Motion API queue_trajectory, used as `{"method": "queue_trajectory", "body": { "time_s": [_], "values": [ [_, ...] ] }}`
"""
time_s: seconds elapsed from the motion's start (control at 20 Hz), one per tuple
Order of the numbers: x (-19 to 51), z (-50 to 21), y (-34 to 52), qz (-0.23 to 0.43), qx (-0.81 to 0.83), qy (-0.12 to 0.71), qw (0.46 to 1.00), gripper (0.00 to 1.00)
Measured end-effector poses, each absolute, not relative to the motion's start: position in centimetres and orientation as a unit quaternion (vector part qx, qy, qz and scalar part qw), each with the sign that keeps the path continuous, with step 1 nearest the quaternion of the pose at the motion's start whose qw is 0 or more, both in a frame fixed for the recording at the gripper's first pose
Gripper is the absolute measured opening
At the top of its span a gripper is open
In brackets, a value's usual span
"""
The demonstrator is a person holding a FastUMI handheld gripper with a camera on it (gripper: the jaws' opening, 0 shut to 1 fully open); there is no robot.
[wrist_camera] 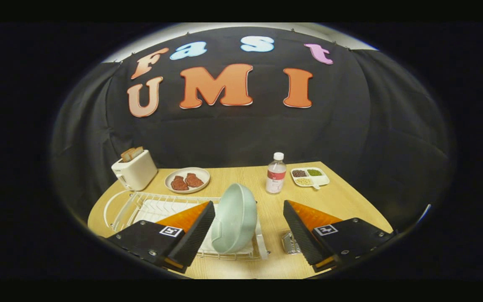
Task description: Take the plate from the dish rack, then take the spoon from the basket and place it into the plate.
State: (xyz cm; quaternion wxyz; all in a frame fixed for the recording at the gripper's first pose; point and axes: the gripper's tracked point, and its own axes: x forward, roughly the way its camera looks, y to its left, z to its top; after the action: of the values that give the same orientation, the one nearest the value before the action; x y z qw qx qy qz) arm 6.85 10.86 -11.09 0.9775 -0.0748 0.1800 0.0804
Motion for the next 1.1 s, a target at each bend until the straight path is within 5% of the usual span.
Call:
{"method": "queue_trajectory", "body": {
  "time_s": [0.3,0.6,0.75,1.1],
  "values": [
    [8.5,-14.9,11.2,0.085,-0.086,0.237,0.964,0.94],
    [9.1,-17.4,12.0,0.079,-0.063,0.282,0.954,0.66],
    [9.3,-18.2,11.9,0.064,-0.040,0.302,0.950,0.39],
    [9.2,-17.6,10.8,0.014,-0.038,0.308,0.951,0.24]
  ]
}}
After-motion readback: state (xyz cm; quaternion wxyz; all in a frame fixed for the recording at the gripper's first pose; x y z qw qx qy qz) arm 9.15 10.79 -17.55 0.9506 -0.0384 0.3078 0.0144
